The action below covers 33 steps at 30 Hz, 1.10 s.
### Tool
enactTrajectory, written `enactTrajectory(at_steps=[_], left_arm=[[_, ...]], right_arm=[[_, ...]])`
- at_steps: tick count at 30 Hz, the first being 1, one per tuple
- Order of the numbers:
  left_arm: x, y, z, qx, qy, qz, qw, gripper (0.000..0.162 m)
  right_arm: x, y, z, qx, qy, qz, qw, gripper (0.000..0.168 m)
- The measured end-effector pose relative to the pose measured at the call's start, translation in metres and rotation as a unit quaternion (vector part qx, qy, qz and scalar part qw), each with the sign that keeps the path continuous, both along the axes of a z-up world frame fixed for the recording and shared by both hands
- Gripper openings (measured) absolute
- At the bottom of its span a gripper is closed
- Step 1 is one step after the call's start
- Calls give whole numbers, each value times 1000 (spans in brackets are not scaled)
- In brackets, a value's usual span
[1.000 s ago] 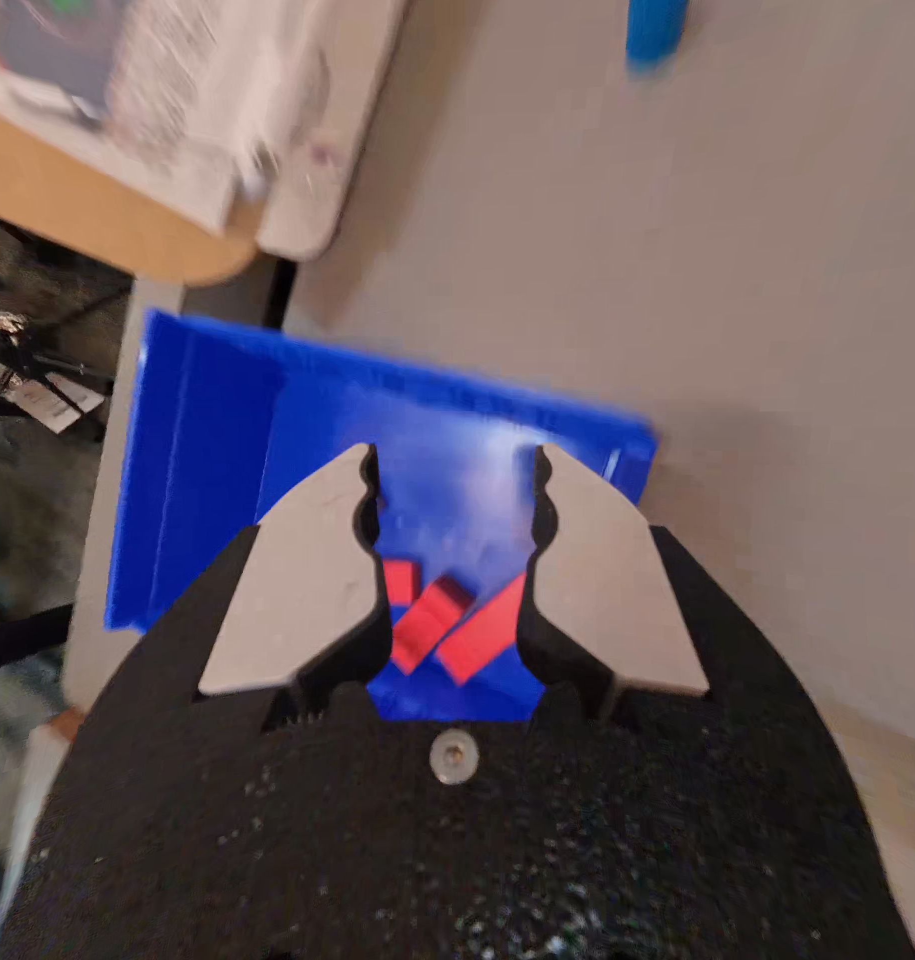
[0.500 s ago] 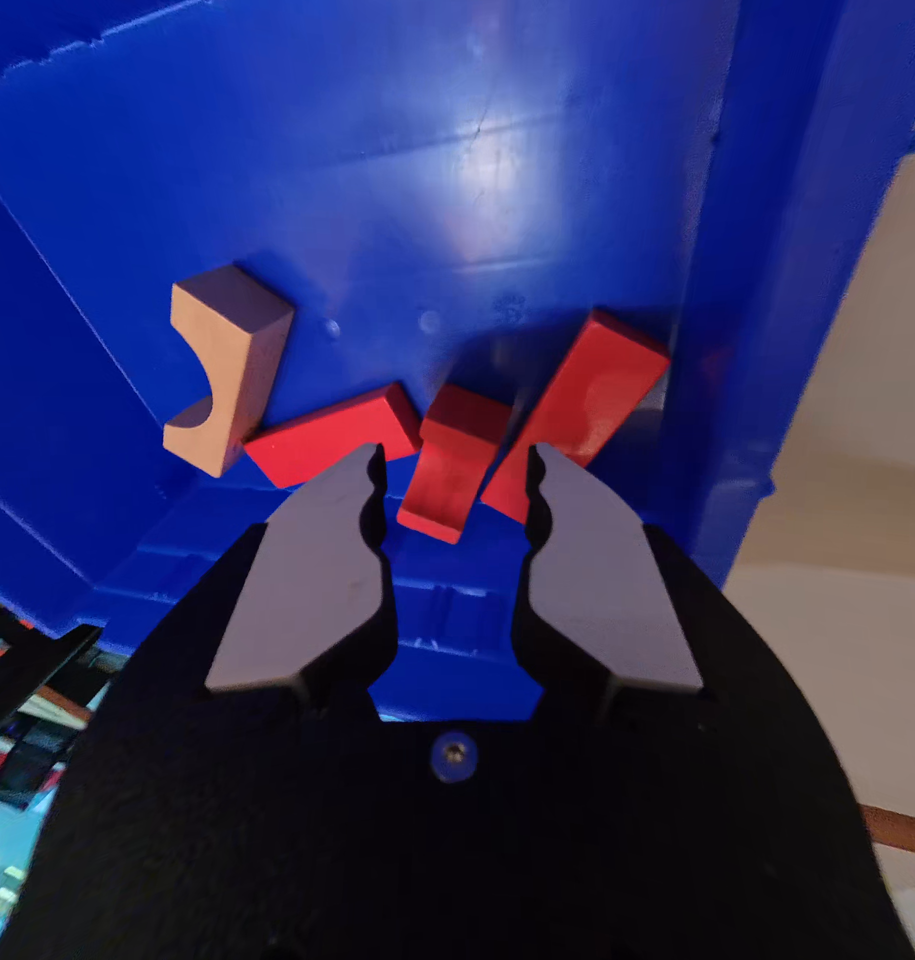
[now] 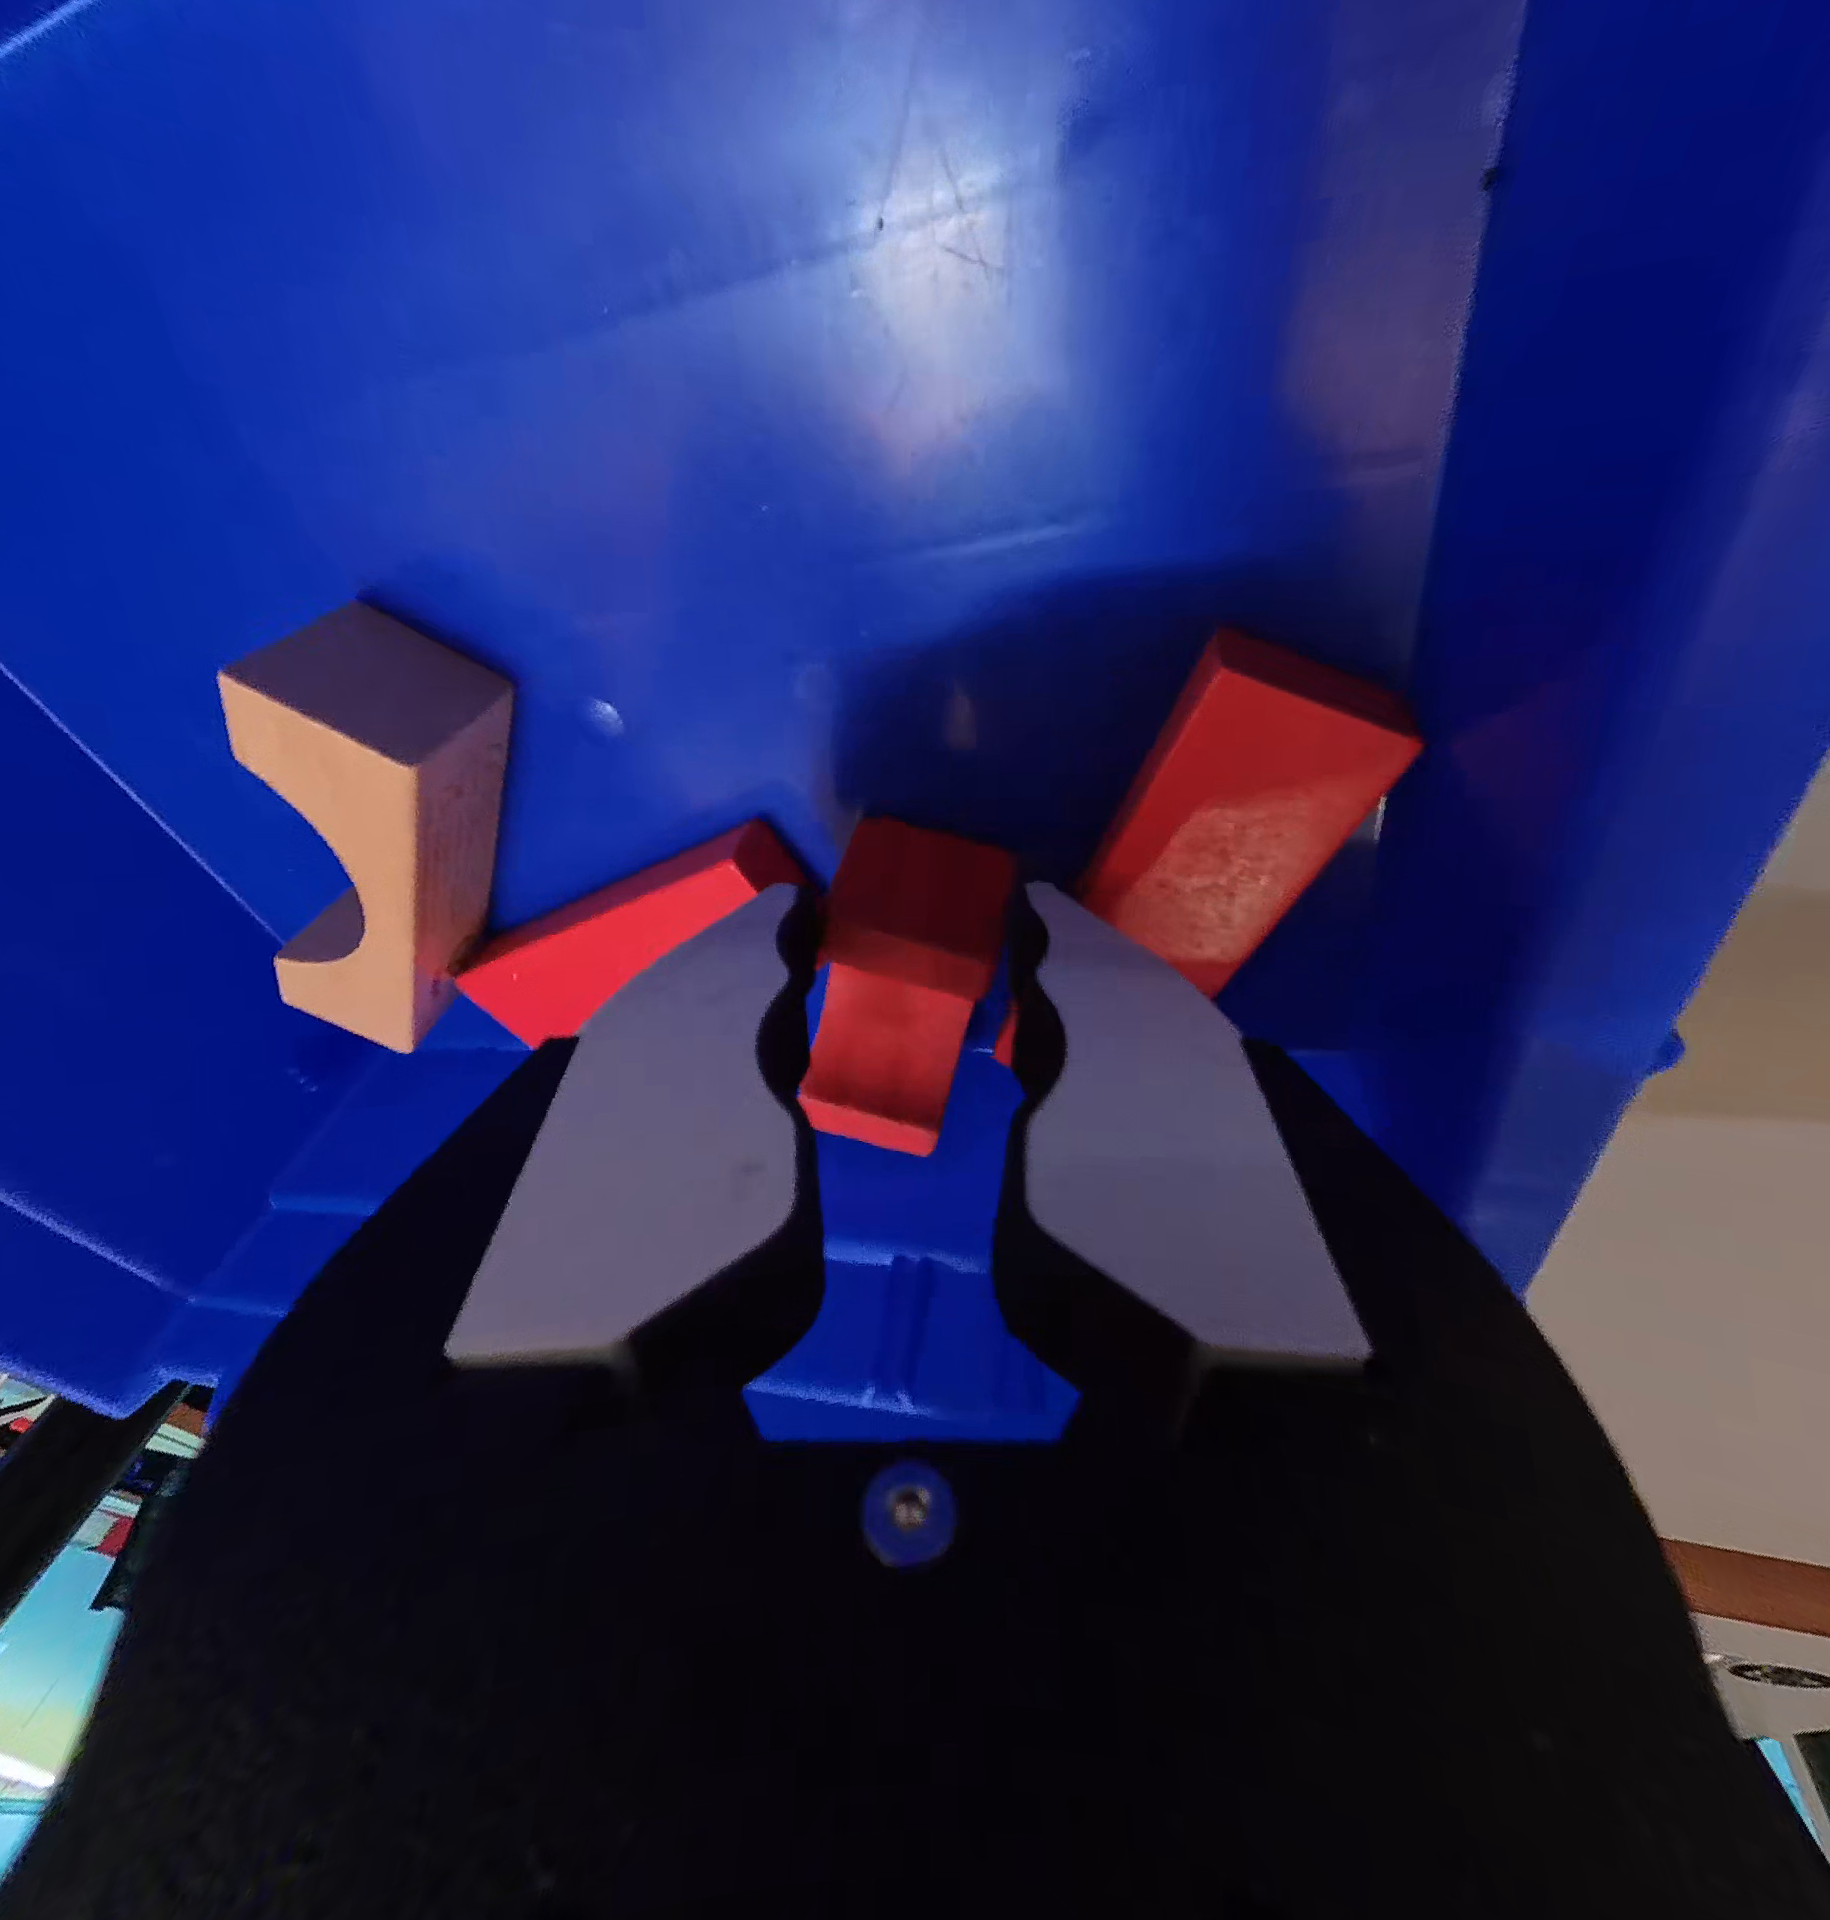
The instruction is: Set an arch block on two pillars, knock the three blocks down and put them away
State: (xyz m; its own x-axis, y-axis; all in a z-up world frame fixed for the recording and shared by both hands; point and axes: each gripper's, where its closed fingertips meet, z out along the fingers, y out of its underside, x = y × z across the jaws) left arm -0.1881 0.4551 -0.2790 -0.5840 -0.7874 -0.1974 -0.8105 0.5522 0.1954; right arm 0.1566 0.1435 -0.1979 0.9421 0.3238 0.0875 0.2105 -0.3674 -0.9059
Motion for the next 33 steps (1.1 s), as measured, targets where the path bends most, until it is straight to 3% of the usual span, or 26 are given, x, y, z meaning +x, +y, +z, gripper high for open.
enactTrajectory(at_steps=[1, 7, 11, 13, 17, 20, 24, 27, 33], left_arm=[[0, 1, -1, 0, -1, 2, 1000, 35], [3, 8, 5, 24, -27, 30, 999, 35], [29, -4, 38, -17, -170, 111, 979, 35], [51, -19, 72, -83, -285, 167, 940, 35], [89, -68, 160, -231, -500, 171, 817, 34], [109, -111, 207, -309, -588, 138, 735, 34], [136, -171, 245, -388, -662, 67, 638, 34], [157, -203, 254, -420, -685, 29, 594, 34], [188, -244, 256, -468, -690, -18, 552, 34]], right_arm=[[0, 0, -1, -1, -1, 0, 1000, 72], [-4, 0, -2, -3, -1, 5, 1000, 72], [-10, 1, 2, 13, 1, 15, 1000, 73], [-15, 2, 8, 30, 6, 23, 999, 73], [-36, 6, 26, 86, 19, 56, 995, 73], [-65, 13, 50, 135, 28, 103, 985, 72], [-101, 34, 93, 179, 10, 159, 971, 71], [-127, 47, 124, 185, 17, 210, 960, 70], [-146, 56, 146, 173, 12, 266, 948, 60]])
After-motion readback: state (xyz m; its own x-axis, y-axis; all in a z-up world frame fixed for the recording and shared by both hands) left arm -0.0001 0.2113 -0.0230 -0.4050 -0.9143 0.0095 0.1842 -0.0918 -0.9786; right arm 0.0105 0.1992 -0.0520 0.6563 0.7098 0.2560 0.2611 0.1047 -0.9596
